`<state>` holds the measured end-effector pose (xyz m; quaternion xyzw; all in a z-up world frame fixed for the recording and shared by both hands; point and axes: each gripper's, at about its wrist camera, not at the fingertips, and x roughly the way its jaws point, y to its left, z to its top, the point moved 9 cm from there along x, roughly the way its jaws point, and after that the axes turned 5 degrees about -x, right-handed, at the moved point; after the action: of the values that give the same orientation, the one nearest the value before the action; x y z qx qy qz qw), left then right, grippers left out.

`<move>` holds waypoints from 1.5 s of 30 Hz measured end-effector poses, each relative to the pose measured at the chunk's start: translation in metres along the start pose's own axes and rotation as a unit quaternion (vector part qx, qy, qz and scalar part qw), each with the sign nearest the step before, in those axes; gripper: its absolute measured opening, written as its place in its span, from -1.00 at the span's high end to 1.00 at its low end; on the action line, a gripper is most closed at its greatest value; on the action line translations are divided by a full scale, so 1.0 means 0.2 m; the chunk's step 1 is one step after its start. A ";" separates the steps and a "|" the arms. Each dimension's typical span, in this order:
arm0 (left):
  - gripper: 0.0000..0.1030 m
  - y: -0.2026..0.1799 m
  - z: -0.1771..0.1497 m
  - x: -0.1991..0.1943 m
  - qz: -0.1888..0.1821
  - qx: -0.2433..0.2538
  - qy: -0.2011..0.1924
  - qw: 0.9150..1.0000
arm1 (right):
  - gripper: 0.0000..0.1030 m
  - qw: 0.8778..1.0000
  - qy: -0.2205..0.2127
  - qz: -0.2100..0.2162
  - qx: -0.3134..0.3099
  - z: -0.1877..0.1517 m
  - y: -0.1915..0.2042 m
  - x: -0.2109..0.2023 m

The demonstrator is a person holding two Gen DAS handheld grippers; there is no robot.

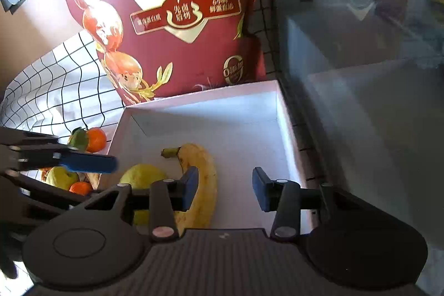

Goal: Organize fruits
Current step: 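Lower the banana and pear into the box and open both grippers, then move the left gripper to a mandarin orange and grasp it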

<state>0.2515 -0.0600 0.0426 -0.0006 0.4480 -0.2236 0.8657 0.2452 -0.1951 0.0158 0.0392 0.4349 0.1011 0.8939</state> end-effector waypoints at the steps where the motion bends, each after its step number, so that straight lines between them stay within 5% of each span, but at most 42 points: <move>1: -0.17 0.03 -0.01 -0.07 -0.006 -0.023 -0.022 0.999 | 0.17 1.000 -0.003 0.001 0.001 0.00 0.00 -0.02; 6: -0.17 0.30 -0.17 -0.39 0.030 -0.103 -0.107 0.988 | 0.17 1.000 -0.017 0.007 -0.024 -0.05 0.07 -0.10; 11: -0.15 0.66 -0.44 -0.62 0.129 -0.155 -0.121 0.972 | 0.09 0.996 -0.033 0.022 -0.077 -0.13 0.21 -0.20; 16: -0.15 0.83 -0.70 -0.73 0.159 -0.210 -0.103 0.959 | 0.08 0.991 -0.047 0.040 -0.117 -0.23 0.34 -0.28; 23: -0.15 0.79 -0.86 -0.66 0.148 -0.210 -0.073 0.964 | 0.05 0.990 -0.045 0.047 -0.128 -0.35 0.44 -0.31; 31: -0.15 0.77 -0.92 -0.58 0.145 -0.256 -0.050 0.954 | 0.03 0.984 -0.046 0.039 -0.168 -0.47 0.56 -0.37; 37: -0.15 0.71 -0.92 -0.49 0.154 -0.219 -0.029 0.963 | 0.01 0.985 -0.037 0.037 -0.164 -0.54 0.57 -0.38; 45: -0.10 0.70 -0.93 -0.40 0.170 -0.201 -0.018 0.965 | -0.06 0.985 -0.027 0.037 -0.165 -0.62 0.56 -0.40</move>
<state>0.1213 0.1339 -0.0358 -0.1025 0.4619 0.0213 0.8807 0.0831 -0.1052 0.0184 -0.0898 0.3864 0.2033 0.8952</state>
